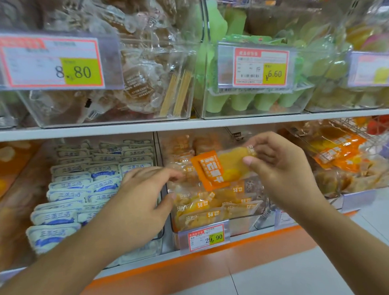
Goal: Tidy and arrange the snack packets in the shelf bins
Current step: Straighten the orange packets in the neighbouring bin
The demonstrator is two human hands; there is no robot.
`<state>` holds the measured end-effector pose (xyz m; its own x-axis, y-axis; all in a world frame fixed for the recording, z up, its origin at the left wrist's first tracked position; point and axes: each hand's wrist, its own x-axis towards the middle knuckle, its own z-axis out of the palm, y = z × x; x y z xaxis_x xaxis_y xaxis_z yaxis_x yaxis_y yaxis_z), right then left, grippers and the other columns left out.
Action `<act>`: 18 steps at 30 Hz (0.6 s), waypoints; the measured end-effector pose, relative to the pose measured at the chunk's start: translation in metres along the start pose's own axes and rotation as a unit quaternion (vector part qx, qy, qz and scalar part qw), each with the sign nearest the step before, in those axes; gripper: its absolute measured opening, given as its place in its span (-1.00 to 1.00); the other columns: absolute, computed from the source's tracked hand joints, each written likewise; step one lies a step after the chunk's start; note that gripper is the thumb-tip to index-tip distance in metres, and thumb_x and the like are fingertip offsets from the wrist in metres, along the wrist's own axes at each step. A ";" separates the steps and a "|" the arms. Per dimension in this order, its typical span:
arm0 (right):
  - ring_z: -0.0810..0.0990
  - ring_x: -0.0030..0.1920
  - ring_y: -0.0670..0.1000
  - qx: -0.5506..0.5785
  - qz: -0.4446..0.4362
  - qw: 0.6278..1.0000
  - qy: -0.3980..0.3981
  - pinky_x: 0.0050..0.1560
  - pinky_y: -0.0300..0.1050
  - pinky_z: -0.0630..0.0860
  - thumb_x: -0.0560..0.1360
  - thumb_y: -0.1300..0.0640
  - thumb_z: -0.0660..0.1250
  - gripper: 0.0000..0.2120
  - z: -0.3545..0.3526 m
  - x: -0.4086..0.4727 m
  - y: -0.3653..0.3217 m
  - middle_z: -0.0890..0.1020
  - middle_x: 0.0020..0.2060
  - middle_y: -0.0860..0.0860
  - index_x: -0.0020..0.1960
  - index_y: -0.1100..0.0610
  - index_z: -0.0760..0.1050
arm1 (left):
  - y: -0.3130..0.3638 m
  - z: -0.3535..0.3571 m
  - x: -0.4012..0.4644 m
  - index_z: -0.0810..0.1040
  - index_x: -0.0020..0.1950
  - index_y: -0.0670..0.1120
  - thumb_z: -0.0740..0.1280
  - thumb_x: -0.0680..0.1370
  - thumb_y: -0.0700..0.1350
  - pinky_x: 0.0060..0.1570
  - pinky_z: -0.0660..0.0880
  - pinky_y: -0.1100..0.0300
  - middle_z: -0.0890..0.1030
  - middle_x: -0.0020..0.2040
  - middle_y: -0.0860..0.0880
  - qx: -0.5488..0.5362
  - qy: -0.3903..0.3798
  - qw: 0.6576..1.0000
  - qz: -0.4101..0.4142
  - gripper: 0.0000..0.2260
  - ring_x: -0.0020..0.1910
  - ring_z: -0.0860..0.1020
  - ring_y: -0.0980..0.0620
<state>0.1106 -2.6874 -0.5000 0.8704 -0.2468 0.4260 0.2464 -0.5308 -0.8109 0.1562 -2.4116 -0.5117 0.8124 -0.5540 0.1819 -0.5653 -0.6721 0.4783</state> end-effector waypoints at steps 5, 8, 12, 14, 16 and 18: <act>0.63 -0.16 -0.04 0.051 -0.008 0.998 0.033 -0.03 -0.04 0.58 0.54 0.42 0.45 -0.77 -0.007 -0.002 0.004 0.64 -0.26 -0.01 0.02 0.11 0.59 | -0.010 0.004 0.000 0.40 0.35 0.28 0.27 0.66 0.05 0.46 0.15 0.22 0.40 0.32 0.35 0.008 0.003 1.000 -0.006 -0.72 0.45 0.28 0.19; 0.67 -0.13 0.01 0.082 0.000 0.996 0.040 -0.03 0.01 0.62 0.55 0.44 0.43 -0.78 -0.006 -0.003 0.002 0.69 -0.18 0.16 0.03 0.14 0.57 | -0.010 0.003 0.001 0.40 0.35 0.28 0.27 0.66 0.05 0.44 0.27 0.15 0.35 0.25 0.38 -0.009 0.005 1.000 -0.018 -0.72 0.45 0.31 0.13; 0.69 -0.13 -0.01 0.099 0.006 0.994 0.034 -0.07 -0.07 0.64 0.54 0.46 0.43 -0.77 -0.006 -0.002 -0.003 0.72 -0.17 0.13 0.02 0.15 0.58 | -0.012 0.004 0.001 0.40 0.35 0.29 0.27 0.66 0.06 0.39 0.29 0.20 0.35 0.26 0.38 -0.021 0.003 1.000 -0.023 -0.73 0.43 0.34 0.16; 0.73 -0.10 0.04 0.074 -0.004 0.997 -0.003 -0.04 -0.09 0.66 0.51 0.46 0.45 -0.77 -0.004 -0.004 -0.005 0.74 -0.13 0.10 0.03 0.17 0.61 | -0.012 0.005 0.001 0.41 0.34 0.28 0.24 0.67 0.05 0.32 0.28 0.31 0.37 0.25 0.37 -0.025 0.012 0.999 -0.021 -0.75 0.40 0.34 0.19; 0.73 -0.06 -0.01 0.000 -0.027 0.998 -0.053 0.00 -0.15 0.65 0.51 0.40 0.49 -0.79 0.003 -0.008 -0.008 0.75 -0.10 0.00 0.04 0.14 0.65 | -0.010 0.005 0.002 0.45 0.31 0.25 0.20 0.69 0.01 0.12 0.29 0.51 0.44 0.22 0.34 -0.047 0.024 0.998 -0.029 -0.78 0.24 0.41 0.30; 0.71 -0.02 -0.10 -0.107 -0.070 0.982 -0.136 0.05 -0.14 0.62 0.59 0.24 0.44 -0.85 0.015 -0.012 -0.010 0.75 -0.07 -0.13 0.07 0.02 0.68 | -0.006 0.005 0.001 0.50 0.25 0.21 0.17 0.71 -0.04 -0.21 0.36 0.52 0.58 -0.02 0.29 -0.090 0.034 0.994 -0.044 -0.79 -0.16 0.52 0.30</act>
<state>0.1042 -2.6676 -0.5030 0.9237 0.0513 0.3796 0.3013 -0.7093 -0.6373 0.1603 -2.4104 -0.5183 0.8685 -0.4589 0.1876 -0.4625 -0.6138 0.6398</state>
